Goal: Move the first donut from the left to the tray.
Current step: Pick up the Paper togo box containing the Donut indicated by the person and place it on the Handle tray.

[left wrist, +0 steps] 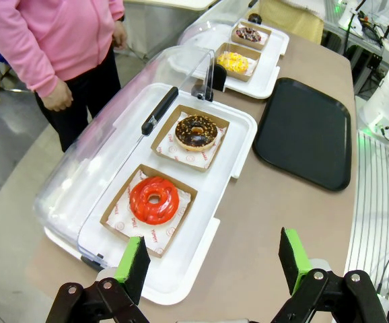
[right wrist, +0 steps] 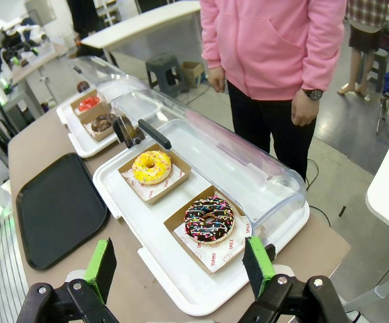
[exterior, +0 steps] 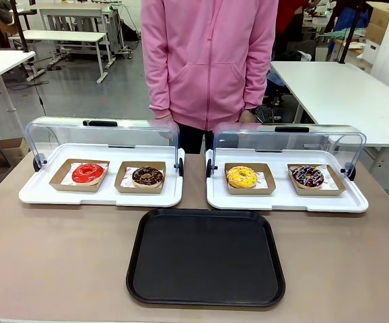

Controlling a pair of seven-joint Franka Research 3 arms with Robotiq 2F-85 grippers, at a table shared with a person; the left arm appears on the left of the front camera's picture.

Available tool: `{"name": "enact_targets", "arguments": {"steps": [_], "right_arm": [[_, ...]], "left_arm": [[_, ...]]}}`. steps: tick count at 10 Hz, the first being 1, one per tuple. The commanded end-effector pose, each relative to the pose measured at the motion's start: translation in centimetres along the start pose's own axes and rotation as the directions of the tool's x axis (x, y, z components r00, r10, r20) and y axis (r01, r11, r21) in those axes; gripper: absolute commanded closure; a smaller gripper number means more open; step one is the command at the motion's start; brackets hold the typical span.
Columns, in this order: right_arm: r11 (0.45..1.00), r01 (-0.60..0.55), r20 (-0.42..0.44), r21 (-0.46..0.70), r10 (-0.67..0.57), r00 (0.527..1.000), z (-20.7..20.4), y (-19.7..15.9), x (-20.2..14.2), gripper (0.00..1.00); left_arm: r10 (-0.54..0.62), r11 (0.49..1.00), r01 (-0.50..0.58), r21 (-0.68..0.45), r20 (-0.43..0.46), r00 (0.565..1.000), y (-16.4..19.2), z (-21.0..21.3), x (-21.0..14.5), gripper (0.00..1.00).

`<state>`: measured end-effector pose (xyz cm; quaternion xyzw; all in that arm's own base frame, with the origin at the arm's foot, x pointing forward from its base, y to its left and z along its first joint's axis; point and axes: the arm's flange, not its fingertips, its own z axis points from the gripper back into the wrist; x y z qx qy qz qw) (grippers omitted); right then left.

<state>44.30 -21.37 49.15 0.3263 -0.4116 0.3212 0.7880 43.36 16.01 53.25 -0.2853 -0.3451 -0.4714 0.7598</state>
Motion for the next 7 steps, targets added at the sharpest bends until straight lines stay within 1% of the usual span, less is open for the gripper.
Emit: {"name": "enact_targets", "arguments": {"steps": [1,7], "right_arm": [[1.000,-0.006,0.008,0.005,0.006,1.000,0.19,0.33,0.21,0.00],[1.000,-0.006,0.008,0.005,0.006,1.000,0.19,0.33,0.21,0.00]], "left_arm": [[-0.009,1.000,0.009,-0.001,0.006,1.000,-0.12,0.11,0.17,0.00],[-0.009,1.000,0.009,-0.001,0.006,1.000,-0.12,0.11,0.17,0.00]]}}
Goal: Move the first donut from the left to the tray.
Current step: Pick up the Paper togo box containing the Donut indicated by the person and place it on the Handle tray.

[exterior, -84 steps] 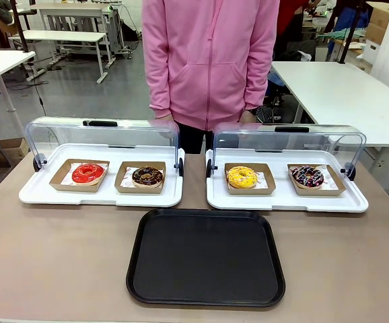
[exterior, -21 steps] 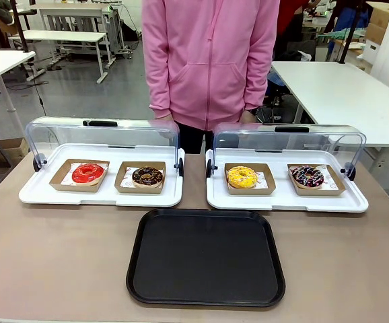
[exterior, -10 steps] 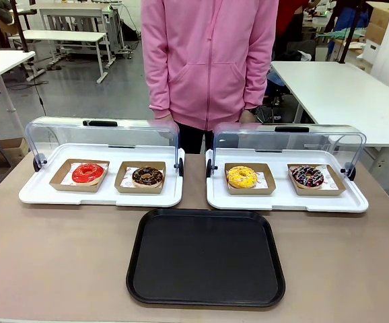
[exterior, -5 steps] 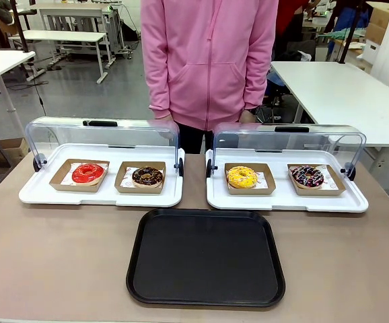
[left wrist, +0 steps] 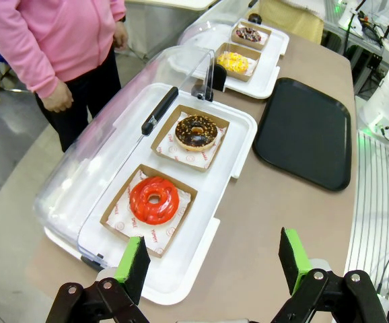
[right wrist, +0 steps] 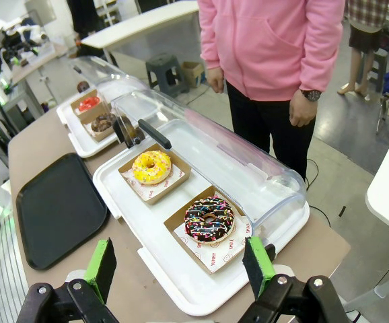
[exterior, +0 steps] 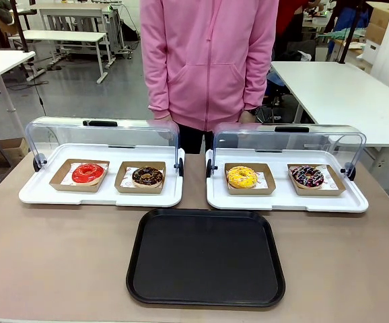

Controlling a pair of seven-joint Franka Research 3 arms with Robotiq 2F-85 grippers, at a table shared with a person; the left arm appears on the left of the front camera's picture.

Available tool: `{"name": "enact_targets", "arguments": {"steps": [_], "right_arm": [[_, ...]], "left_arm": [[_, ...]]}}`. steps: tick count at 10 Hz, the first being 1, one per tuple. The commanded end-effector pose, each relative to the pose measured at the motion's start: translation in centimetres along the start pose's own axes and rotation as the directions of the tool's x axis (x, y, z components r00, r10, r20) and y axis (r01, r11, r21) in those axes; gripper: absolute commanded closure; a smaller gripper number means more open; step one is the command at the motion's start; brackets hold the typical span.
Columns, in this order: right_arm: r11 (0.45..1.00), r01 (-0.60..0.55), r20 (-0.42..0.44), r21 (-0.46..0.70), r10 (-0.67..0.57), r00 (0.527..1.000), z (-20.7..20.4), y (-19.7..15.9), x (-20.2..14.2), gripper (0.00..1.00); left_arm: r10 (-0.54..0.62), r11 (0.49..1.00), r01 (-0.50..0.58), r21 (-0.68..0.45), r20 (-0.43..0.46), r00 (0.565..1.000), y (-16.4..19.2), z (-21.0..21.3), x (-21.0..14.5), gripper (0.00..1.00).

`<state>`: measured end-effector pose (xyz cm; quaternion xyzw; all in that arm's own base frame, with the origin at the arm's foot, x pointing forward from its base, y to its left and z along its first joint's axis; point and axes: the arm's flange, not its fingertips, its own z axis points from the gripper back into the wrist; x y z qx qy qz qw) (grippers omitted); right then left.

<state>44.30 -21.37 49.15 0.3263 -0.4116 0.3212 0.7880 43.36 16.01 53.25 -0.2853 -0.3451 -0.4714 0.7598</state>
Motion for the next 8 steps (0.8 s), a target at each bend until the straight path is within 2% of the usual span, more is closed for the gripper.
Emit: {"name": "enact_targets", "arguments": {"steps": [1,8], "right_arm": [[1.000,-0.006,0.008,0.005,0.006,1.000,0.19,0.33,0.21,0.00],[1.000,-0.006,0.008,0.005,0.006,1.000,0.19,0.33,0.21,0.00]], "left_arm": [[-0.009,1.000,0.009,-0.001,0.006,1.000,-0.12,0.11,0.17,0.00],[-0.009,1.000,0.009,-0.001,0.006,1.000,-0.12,0.11,0.17,0.00]]}}
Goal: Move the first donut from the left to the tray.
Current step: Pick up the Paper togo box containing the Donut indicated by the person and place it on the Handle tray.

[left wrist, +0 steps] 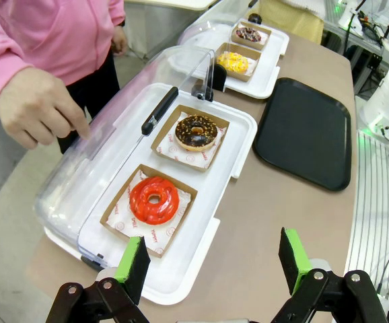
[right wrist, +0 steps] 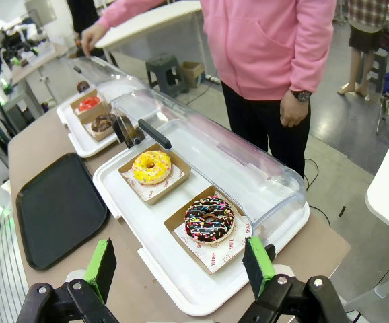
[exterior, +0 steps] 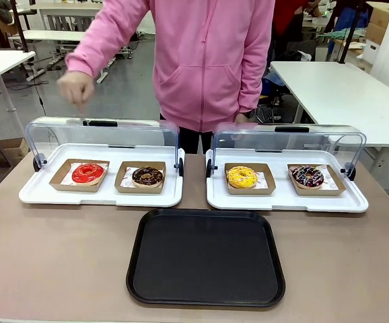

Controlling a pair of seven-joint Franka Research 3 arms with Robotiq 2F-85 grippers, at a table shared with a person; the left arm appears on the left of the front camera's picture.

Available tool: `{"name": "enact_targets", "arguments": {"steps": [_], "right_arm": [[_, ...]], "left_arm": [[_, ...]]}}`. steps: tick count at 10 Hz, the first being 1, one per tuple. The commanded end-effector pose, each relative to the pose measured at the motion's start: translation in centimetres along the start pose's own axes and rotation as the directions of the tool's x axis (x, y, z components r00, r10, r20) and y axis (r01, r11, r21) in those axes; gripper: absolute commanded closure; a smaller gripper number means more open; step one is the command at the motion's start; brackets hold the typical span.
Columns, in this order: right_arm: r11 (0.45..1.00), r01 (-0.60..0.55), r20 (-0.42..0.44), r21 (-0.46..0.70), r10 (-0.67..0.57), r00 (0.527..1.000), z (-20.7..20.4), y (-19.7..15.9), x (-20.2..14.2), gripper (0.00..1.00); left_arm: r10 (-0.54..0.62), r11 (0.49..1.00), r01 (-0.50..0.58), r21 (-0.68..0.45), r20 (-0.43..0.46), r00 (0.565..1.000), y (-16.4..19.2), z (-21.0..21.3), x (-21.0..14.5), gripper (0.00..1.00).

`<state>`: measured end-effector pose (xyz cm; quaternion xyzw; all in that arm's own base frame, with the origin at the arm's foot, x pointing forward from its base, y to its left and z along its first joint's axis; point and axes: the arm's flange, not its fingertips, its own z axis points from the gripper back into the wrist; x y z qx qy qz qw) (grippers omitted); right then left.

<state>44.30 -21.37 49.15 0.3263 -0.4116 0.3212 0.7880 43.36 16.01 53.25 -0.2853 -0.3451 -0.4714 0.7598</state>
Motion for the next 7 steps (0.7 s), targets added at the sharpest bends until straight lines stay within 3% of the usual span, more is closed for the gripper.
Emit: {"name": "enact_targets", "arguments": {"steps": [1,7], "right_arm": [[1.000,-0.006,0.008,0.005,0.006,1.000,0.19,0.33,0.21,0.00],[1.000,-0.006,0.008,0.005,0.006,1.000,0.19,0.33,0.21,0.00]], "left_arm": [[-0.009,1.000,0.009,-0.001,0.006,1.000,-0.12,0.11,0.17,0.00],[-0.009,1.000,0.009,-0.001,0.006,1.000,-0.12,0.11,0.17,0.00]]}}
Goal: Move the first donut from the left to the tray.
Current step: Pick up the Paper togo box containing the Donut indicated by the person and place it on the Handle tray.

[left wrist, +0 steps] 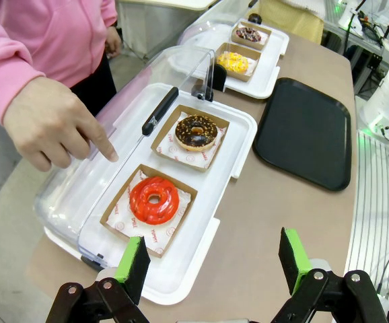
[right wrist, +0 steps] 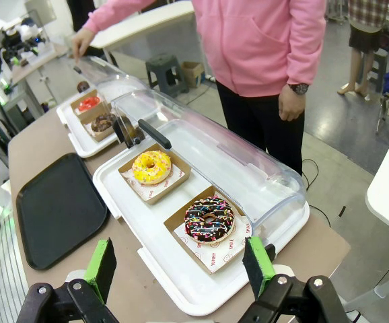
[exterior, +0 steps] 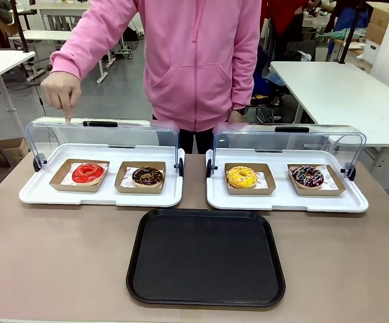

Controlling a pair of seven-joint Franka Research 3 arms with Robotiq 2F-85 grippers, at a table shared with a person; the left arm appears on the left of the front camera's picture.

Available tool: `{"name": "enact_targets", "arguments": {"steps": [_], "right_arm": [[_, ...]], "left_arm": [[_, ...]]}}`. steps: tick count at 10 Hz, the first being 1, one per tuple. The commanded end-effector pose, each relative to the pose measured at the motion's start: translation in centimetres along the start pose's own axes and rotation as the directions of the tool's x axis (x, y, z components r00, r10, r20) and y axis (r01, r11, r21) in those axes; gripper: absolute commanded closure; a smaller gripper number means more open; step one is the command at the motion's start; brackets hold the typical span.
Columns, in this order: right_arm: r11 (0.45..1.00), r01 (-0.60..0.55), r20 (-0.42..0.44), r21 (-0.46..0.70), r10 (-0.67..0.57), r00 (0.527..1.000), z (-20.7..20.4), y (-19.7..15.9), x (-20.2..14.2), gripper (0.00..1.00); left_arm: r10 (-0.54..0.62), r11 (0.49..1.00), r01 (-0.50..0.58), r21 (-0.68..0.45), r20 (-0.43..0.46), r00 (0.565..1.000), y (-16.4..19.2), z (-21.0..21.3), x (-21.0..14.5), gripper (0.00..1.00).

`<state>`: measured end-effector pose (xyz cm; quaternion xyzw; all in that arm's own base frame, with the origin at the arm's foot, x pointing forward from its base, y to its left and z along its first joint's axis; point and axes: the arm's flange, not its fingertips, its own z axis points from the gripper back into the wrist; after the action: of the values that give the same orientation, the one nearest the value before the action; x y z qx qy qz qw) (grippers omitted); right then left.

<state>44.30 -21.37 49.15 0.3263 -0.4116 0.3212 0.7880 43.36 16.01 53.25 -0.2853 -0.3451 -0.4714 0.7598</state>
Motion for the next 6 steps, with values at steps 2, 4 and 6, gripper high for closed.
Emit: {"name": "enact_targets", "arguments": {"steps": [2,4,6], "right_arm": [[1.000,-0.006,0.008,0.005,0.006,1.000,0.19,0.33,0.21,0.00],[1.000,-0.006,0.008,0.005,0.006,1.000,0.19,0.33,0.21,0.00],[1.000,-0.006,0.008,0.005,0.006,1.000,0.19,0.33,0.21,0.00]], "left_arm": [[-0.009,1.000,0.009,-0.001,0.006,1.000,-0.12,0.11,0.17,0.00],[-0.009,1.000,0.009,-0.001,0.006,1.000,-0.12,0.11,0.17,0.00],[-0.009,1.000,0.009,-0.001,0.006,1.000,-0.12,0.11,0.17,0.00]]}}
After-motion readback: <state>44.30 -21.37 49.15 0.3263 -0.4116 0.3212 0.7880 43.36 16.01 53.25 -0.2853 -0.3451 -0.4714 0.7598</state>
